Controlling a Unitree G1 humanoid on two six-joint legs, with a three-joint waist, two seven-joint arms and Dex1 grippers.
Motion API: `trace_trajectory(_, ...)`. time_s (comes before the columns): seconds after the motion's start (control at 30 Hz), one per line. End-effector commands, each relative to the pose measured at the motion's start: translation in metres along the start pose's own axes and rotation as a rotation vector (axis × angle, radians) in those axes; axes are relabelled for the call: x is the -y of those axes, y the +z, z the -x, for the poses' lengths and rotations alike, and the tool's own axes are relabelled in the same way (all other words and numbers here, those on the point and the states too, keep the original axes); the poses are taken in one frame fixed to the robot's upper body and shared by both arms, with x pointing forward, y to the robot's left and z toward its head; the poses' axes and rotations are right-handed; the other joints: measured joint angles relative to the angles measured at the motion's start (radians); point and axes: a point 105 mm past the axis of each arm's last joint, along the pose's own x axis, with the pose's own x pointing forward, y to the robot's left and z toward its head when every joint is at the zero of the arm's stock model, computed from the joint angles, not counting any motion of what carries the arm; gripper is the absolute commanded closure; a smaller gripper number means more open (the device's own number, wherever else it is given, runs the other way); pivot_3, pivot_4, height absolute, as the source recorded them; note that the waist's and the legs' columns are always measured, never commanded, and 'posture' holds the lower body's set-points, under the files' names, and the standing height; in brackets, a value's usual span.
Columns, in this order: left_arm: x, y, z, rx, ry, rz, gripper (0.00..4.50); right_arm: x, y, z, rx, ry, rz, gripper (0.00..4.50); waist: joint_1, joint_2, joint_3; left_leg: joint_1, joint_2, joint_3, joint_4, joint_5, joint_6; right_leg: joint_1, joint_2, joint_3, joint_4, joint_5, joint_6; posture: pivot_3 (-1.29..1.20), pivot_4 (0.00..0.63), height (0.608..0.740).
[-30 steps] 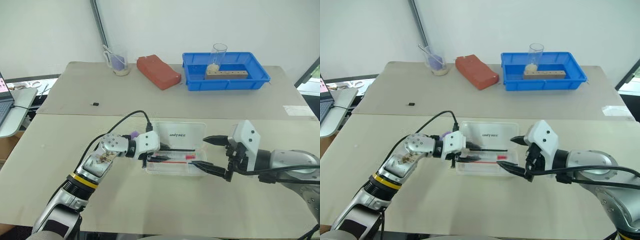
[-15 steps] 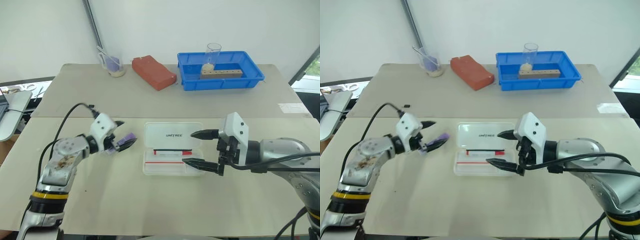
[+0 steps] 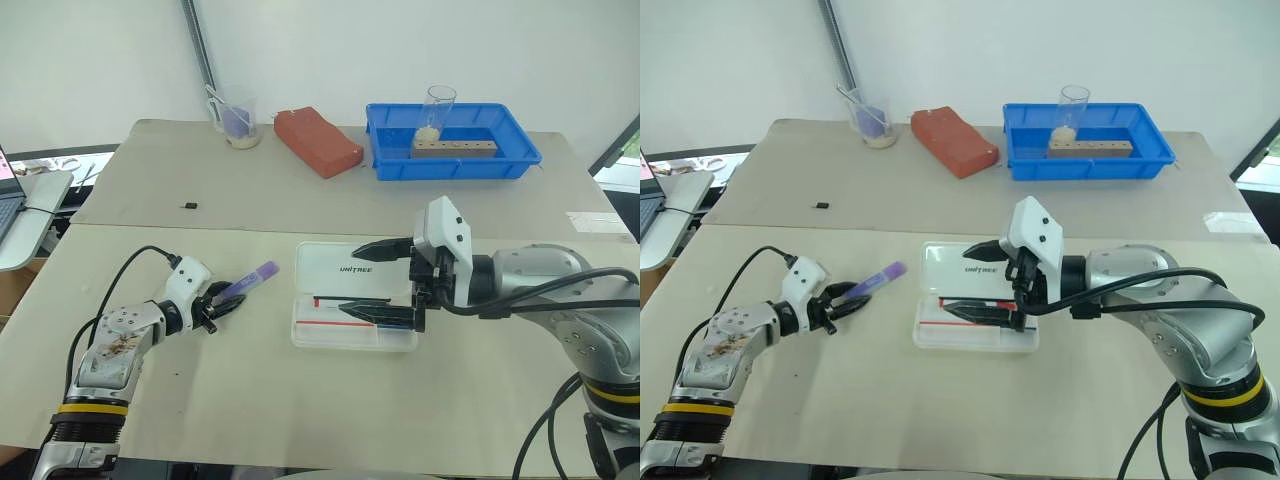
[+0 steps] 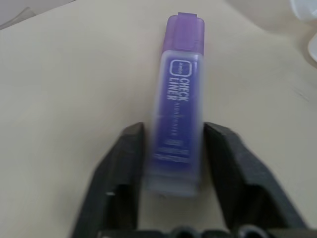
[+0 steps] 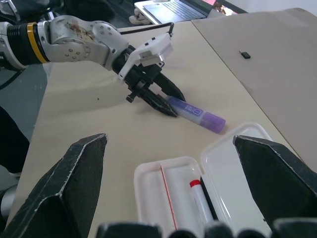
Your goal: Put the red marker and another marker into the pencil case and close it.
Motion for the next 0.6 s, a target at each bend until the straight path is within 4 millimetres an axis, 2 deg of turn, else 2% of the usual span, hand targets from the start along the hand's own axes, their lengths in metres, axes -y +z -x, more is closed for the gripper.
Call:
trace_trajectory(0.03, 0.0, -0.002, 0.001, -0.016, -0.005, -0.022, 3.57, 0.001, 0.009, 0.001, 0.015, -0.007, 0.045, 0.0, -0.001, 0.001, 0.0, 0.0, 0.0, 0.0, 0.0, 0.0, 0.0, 0.0, 0.0, 0.0, 0.0, 0.0, 0.0, 0.0, 0.15, 0.74)
trace_trajectory(0.1, -0.003, 0.0, 0.003, -0.007, 0.012, -0.037, 3.57, 0.001, 0.008, 0.003, 0.013, -0.012, 0.044, 0.0, 0.0, 0.001, 0.0, 0.0, 0.0, 0.0, 0.0, 0.0, 0.0, 0.0, 0.0, 0.0, 0.0, 0.0, 0.0, 0.0, 0.15, 0.74)
trace_trajectory(0.17, -0.003, 0.03, 0.008, 0.114, 0.022, -0.053, 3.57, 0.002, 0.004, 0.006, 0.001, -0.025, 0.042, 0.0, -0.001, 0.0, 0.0, 0.0, 0.0, 0.001, 0.0, 0.0, 0.0, -0.001, 0.0, 0.0, 0.0, 0.0, 0.0, 0.0, 0.15, 0.74)
trace_trajectory(0.2, 0.001, 0.052, 0.013, 0.206, -0.001, -0.049, 3.57, 0.003, 0.001, 0.009, -0.009, -0.036, 0.042, 0.0, 0.001, 0.0, 0.0, 0.0, 0.0, 0.001, 0.0, 0.0, 0.0, -0.001, 0.0, 0.0, 0.0, 0.0, 0.0, 0.0, 0.15, 0.74)
trace_trajectory(0.27, 0.016, 0.084, 0.024, 0.32, -0.065, -0.074, 3.57, 0.004, -0.008, 0.016, -0.042, -0.055, 0.054, 0.0, 0.003, -0.002, 0.001, -0.003, 0.001, 0.0, 0.0, 0.0, 0.0, -0.001, 0.0, -0.001, 0.0, 0.0, 0.0, 0.0, 0.15, 0.74)
trace_trajectory(0.33, 0.04, 0.1, 0.032, 0.334, -0.16, -0.139, 3.57, 0.004, -0.017, 0.024, -0.067, -0.07, 0.046, 0.0, 0.004, -0.003, 0.001, -0.003, 0.001, 0.001, 0.0, 0.0, 0.0, -0.001, 0.0, -0.001, 0.0, 0.0, 0.0, 0.0, 0.15, 0.74)
trace_trajectory(0.4, 0.075, 0.101, 0.034, 0.286, -0.308, -0.217, 3.57, 0.001, -0.03, 0.033, -0.112, -0.083, 0.038, 0.0, 0.002, -0.002, 0.0, -0.002, 0.0, 0.002, 0.0, 0.0, 0.0, 0.001, -0.001, 0.0, -0.001, 0.0, 0.001, 0.0, 0.15, 0.74)
trace_trajectory(0.47, 0.093, 0.097, 0.033, 0.238, -0.393, -0.274, 3.57, 0.0, -0.039, 0.039, -0.154, -0.092, 0.054, 0.0, -0.002, 0.0, 0.0, -0.001, -0.001, 0.003, 0.0, 0.0, 0.0, 0.005, 0.0, 0.001, -0.002, 0.0, 0.001, 0.0, 0.15, 0.74)
trace_trajectory(0.6, 0.118, 0.088, 0.01, 0.163, -0.535, -0.405, 3.57, -0.001, -0.049, 0.048, -0.167, -0.141, 0.015, 0.0, -0.001, 0.002, 0.0, 0.003, -0.001, 0.002, 0.0, 0.0, 0.0, 0.007, 0.002, 0.001, -0.002, -0.001, 0.001, 0.0, 0.15, 0.74)
